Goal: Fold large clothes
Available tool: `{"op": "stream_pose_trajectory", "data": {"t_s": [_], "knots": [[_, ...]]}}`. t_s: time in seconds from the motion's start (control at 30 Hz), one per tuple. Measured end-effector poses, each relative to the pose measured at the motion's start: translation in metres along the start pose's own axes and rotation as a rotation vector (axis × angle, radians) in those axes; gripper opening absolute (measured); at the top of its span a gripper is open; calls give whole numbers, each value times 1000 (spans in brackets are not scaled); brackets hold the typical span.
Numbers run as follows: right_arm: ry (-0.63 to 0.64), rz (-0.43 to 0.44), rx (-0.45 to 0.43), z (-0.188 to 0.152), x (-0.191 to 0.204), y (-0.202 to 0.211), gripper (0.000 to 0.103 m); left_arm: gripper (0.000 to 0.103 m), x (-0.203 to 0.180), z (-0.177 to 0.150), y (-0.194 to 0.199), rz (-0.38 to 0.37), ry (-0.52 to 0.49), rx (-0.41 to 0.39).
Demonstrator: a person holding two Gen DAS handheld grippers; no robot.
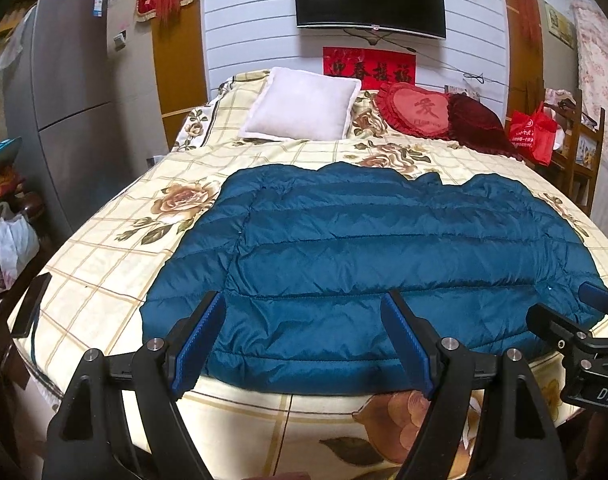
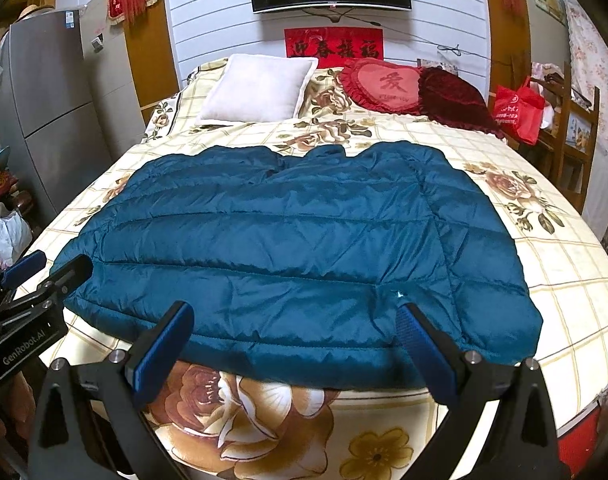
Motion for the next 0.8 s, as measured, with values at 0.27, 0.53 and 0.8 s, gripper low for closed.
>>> {"op": "stream_pose_trajectory", "data": {"t_s": [0.27, 0.53, 0.8], "knots": [[2, 3, 9, 0, 0, -5, 102, 71, -1, -1, 0, -3, 4, 1], [13, 6, 14, 1, 2, -10, 102, 71, 0, -1, -4, -1, 6, 10], [23, 10, 25, 2, 5, -16, 102, 71, -1, -1, -6, -5, -2, 13]]}}
Point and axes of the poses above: each gripper's, at about its wrist camera, not at the fingertips, and y roughly against the way its jaws point, x to its left, z to its top, the point moved 8 cm from there along -y, roughly the way its jaws point, and after that the axes turned 10 degrees about z, right-handed, at the moved point
